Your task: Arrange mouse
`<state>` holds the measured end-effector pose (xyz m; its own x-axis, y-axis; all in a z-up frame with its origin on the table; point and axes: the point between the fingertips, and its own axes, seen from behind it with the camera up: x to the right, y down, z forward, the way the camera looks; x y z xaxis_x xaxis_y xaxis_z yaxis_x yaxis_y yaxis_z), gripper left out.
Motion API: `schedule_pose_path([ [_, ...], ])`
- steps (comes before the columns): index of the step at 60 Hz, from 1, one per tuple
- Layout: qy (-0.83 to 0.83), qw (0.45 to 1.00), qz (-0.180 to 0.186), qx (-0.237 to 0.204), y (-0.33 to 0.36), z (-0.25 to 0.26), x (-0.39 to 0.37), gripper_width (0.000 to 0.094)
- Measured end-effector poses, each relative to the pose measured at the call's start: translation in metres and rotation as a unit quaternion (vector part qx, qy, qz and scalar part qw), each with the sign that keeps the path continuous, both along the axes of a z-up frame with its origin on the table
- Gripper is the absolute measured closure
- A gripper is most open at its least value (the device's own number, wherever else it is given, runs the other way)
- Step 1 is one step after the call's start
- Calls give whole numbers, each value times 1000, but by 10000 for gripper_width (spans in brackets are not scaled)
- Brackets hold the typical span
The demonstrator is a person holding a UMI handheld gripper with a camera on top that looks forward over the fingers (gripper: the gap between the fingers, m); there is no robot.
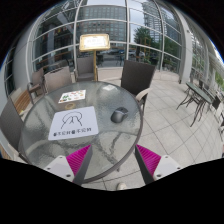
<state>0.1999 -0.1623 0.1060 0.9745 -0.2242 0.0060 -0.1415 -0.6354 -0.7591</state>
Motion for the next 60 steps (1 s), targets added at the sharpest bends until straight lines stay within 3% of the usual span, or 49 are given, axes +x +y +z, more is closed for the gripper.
schedule_pose_path([
  [13,3,998,30,-47,35,-59,36,72],
  [30,9,993,94,-76,150,-99,60,76],
  [60,19,979,178,-98,275,-118,53,119],
])
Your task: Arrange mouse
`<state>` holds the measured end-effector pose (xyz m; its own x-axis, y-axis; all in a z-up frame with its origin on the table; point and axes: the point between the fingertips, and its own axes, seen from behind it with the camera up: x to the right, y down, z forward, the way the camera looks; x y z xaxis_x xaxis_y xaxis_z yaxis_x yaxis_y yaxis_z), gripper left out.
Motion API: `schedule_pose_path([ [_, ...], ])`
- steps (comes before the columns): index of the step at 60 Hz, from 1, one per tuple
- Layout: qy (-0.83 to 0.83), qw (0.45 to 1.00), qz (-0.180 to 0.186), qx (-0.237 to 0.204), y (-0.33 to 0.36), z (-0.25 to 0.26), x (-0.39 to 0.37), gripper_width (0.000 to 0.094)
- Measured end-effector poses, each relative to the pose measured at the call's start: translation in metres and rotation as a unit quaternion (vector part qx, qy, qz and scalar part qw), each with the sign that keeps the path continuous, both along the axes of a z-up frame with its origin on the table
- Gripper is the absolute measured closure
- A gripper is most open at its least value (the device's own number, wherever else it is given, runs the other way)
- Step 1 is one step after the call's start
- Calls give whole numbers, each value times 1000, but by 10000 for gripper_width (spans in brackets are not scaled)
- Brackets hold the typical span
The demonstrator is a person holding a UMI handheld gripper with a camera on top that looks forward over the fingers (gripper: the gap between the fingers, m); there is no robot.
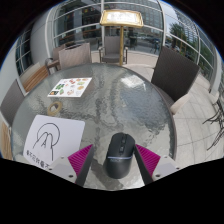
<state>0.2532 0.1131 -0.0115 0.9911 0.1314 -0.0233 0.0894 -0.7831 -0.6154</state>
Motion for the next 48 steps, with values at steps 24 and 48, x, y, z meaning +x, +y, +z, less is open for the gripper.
schedule_pose_path([
  [24,-7,1000,-30,6,14,-10,-1,482],
  [48,-29,989,-128,70,30,149,-1,612],
])
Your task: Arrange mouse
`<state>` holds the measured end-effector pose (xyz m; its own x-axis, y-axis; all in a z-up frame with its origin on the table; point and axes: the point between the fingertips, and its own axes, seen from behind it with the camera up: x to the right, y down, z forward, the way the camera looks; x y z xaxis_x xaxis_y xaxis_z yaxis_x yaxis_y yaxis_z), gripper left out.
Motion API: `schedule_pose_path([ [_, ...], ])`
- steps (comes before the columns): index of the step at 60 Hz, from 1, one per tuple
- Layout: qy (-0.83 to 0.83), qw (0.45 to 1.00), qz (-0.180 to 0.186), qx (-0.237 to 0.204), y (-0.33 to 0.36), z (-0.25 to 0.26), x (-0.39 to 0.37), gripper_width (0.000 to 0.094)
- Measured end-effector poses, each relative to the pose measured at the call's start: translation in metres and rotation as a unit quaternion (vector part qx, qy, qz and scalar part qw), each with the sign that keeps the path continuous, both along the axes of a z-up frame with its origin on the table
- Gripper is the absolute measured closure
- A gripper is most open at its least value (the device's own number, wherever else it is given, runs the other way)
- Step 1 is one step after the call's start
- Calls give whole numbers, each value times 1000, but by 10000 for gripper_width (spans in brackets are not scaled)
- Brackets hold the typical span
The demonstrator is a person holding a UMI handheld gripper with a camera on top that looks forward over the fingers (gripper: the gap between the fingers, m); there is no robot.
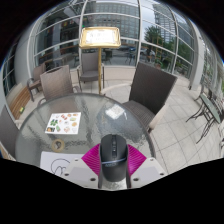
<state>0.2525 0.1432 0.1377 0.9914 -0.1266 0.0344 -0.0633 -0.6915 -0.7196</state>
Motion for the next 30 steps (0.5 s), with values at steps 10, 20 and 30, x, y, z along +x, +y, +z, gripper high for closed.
schedule_pose_path([
  [10,-19,996,21,79,25,102,-74,613],
  [20,-2,996,74,56,21,69,-172,615],
  [30,13,995,87,-49,-15,-69,-213,616],
])
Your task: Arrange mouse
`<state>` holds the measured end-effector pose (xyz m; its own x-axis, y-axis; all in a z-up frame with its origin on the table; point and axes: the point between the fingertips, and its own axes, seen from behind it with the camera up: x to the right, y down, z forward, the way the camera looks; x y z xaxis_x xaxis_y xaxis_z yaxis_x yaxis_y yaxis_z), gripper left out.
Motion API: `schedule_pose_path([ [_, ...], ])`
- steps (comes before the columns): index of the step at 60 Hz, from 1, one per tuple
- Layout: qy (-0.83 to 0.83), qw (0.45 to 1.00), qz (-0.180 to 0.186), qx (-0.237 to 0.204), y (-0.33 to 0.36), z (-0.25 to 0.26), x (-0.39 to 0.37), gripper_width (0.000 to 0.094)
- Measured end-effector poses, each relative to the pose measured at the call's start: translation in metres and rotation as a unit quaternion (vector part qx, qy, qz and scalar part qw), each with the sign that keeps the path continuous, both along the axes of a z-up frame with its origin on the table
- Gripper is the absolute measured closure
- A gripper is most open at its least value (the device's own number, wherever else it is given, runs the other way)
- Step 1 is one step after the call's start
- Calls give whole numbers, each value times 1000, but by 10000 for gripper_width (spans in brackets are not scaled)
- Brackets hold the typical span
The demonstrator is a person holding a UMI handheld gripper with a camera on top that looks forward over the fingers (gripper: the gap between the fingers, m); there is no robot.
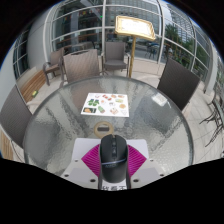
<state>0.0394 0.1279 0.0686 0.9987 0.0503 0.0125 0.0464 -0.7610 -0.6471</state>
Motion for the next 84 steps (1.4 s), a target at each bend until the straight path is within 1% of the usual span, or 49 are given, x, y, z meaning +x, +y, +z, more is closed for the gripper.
schedule_pose_path([
  [5,-6,999,-7,-40,-22,-54,-2,615],
  [10,-6,998,-10,-66,-35,-85,1,615],
  [13,-6,999,-10,-40,-32,-88,0,613],
  [21,-1,999,-18,-36,-32,-89,-1,610],
  [25,0,999,-19,-30,-31,-89,0,538],
  [29,7,999,-22,-34,-31,-88,0,482],
  [32,16,999,-33,-40,-32,-85,0,400],
  [35,15,998,-44,-31,-31,-73,5,232],
  [37,13,999,-47,-20,-31,-60,7,144],
  [40,14,999,-47,-5,-32,-36,7,99],
  [45,24,999,-41,21,-40,13,4,85],
  [53,45,997,-37,57,-70,88,-2,87],
  [58,50,995,-28,79,-94,123,-4,88],
  [62,47,994,-30,89,-118,142,-1,87],
  [67,45,994,-29,96,-144,156,0,87],
  [73,38,994,-17,104,-170,165,-1,88],
  [84,39,993,-11,109,-206,166,-1,93],
])
